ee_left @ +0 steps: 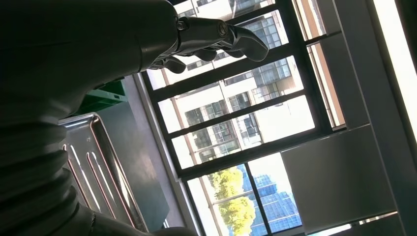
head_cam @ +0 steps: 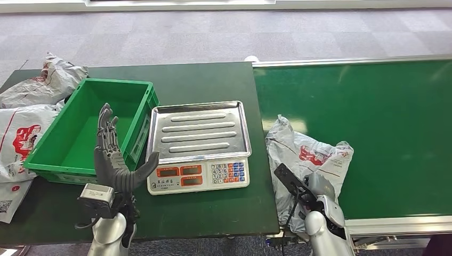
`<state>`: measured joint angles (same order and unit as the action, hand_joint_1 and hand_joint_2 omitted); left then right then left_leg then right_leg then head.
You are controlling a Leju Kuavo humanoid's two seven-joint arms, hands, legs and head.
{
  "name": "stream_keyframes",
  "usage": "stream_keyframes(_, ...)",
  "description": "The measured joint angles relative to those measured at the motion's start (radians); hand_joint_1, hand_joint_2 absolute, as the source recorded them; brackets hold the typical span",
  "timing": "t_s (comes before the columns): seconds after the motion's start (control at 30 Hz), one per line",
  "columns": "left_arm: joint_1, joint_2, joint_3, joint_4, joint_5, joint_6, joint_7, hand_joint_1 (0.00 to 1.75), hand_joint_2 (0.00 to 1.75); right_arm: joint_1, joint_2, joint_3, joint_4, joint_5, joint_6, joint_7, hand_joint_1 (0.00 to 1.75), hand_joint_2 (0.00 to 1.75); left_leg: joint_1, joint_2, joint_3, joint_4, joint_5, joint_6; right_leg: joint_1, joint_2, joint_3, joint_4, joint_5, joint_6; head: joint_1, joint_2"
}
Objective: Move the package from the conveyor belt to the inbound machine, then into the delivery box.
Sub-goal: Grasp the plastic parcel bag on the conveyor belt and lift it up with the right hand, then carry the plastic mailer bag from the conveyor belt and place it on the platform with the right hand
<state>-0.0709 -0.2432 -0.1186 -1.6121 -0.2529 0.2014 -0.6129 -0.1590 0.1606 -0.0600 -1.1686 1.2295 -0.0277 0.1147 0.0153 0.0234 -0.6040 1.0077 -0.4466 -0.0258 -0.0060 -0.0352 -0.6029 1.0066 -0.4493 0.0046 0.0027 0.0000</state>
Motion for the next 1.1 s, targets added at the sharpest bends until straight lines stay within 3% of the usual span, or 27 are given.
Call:
stream_keyframes(0.17, 0.004, 0.001, 0.0, -0.003, 0.002, 0.009, -0.004, 0.0, 1.75, 0.0, 0.006, 0.001, -0.06, -0.022, -0.173, -0.034, 1.75, 1.75, 0.0, 0.0, 0.0, 0.0, 0.0, 0.0, 0.0, 0.0, 0.0, 0.0, 0.0, 0.0, 0.0, 0.0)
stream_keyframes(0.5, 0.0, 0.0, -0.007, 0.018, 0.017, 0.026, -0.034, 0.0, 1.75, 0.004, 0.056, -0.006, -0.47, -0.074, -0.643, -0.239, 1.75, 1.75, 0.0, 0.0, 0.0, 0.0, 0.0, 0.0, 0.0, 0.0, -0.001, 0.0, 0.0, 0.0, 0.0, 0.0)
stream_keyframes(0.67, -0.025, 0.0, -0.023, 0.052, 0.029, 0.045, -0.041, 0.0, 1.75, -0.003, 0.093, -0.019, -0.591, -0.12, -0.67, -0.348, 1.75, 1.75, 0.0, 0.0, 0.0, 0.0, 0.0, 0.0, 0.0, 0.0, -0.001, 0.0, 0.0, 0.0, 0.0, 0.0)
stream_keyframes(0.9, -0.043, 0.0, -0.04, 0.082, 0.044, 0.057, -0.044, 0.0, 1.75, -0.03, 0.15, -0.059, -0.629, -0.243, -0.668, -0.516, 1.75, 1.75, 0.0, 0.0, 0.0, 0.0, 0.0, 0.0, 0.0, 0.0, 0.0, 0.0, 0.0, 0.0, 0.0, 0.0)
stream_keyframes(1.0, -0.06, 0.0, -0.055, 0.104, 0.06, 0.057, -0.059, 0.0, 1.75, -0.079, 0.157, -0.038, -0.573, -0.4, -0.635, -0.578, 1.75, 1.75, 0.0, 0.002, -0.001, 0.0, 0.0, 0.0, 0.0, 0.001, 0.0, 0.0, 0.001, 0.0, 0.0, 0.0)
stream_keyframes(1.1, -0.085, -0.002, -0.079, 0.131, 0.095, 0.067, -0.08, 0.0, 1.75, -0.197, 0.154, 0.053, -0.397, -0.491, -0.571, -0.577, 1.75, 1.75, 0.0, 0.006, 0.0, 0.0, 0.001, -0.001, 0.0, 0.006, -0.001, 0.0, 0.003, -0.001, 0.0, 0.0)
